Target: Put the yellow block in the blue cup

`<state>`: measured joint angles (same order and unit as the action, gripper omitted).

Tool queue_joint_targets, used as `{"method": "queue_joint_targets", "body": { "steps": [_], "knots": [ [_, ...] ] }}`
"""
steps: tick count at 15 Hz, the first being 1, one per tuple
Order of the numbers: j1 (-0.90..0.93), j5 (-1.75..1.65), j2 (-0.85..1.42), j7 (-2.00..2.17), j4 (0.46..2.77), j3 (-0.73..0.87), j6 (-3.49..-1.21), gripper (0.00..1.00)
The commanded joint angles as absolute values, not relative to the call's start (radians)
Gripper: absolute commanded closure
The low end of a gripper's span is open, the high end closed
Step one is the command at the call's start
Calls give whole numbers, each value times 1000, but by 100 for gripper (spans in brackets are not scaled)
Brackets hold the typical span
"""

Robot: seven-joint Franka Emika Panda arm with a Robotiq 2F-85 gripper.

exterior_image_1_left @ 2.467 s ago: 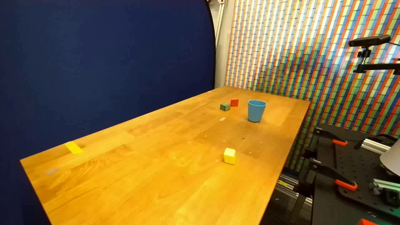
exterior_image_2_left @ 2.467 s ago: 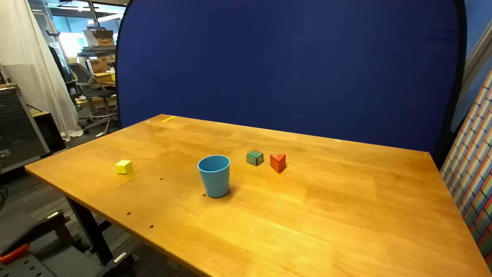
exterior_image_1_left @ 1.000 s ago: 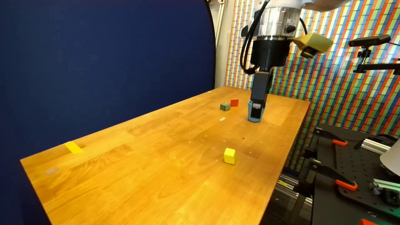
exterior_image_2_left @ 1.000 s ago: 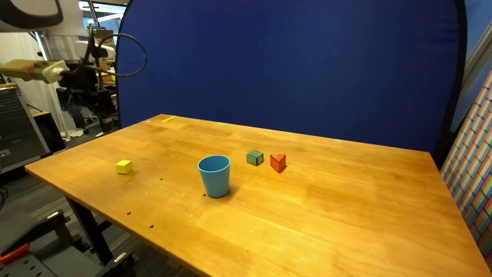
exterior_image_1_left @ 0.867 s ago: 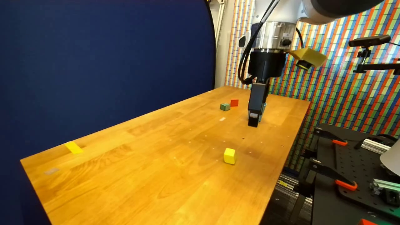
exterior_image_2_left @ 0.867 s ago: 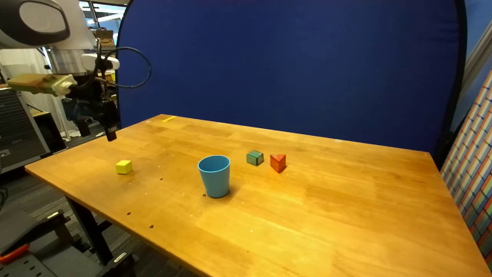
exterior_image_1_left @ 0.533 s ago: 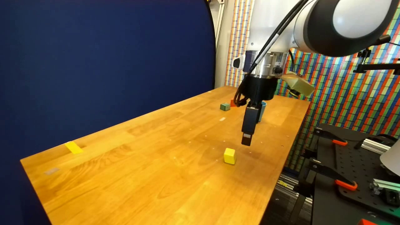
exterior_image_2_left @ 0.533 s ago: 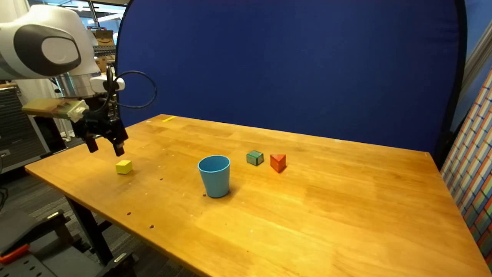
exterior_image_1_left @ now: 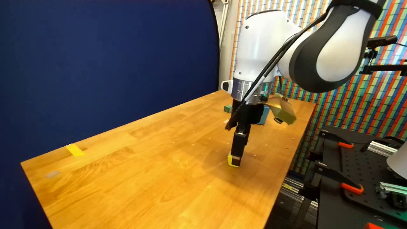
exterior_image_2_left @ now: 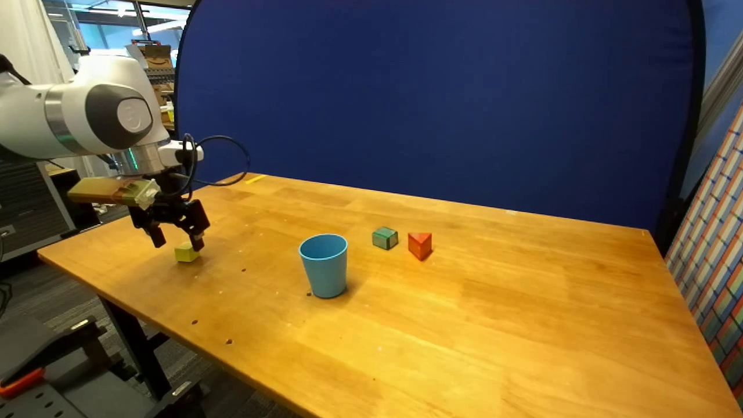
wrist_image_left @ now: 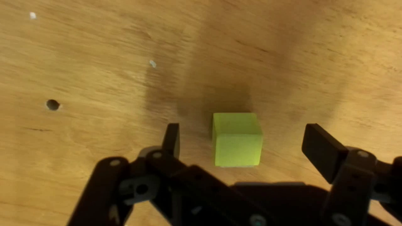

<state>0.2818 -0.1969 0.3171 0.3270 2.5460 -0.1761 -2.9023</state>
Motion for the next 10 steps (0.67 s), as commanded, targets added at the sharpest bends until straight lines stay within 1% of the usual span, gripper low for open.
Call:
{"method": "queue_joint_targets", "body": {
  "steps": [1,2,3,5,7,8,9,10],
  "knots": [
    [341,-253,404,370,2467,-120,-2922,28],
    [375,-213,411,344,2459,-92,-2920,34],
    [381,-208,414,346,2459,-78,-2922,44],
    [404,-205,396,362,2473,-36,-2913,58],
    [415,-202,321,397,2514,7,-2903,72],
    [423,-214,272,425,2536,46,-2893,81],
    [443,-247,212,464,2558,109,-2882,86],
    [452,-283,170,493,2566,160,-2870,83]
  ]
}}
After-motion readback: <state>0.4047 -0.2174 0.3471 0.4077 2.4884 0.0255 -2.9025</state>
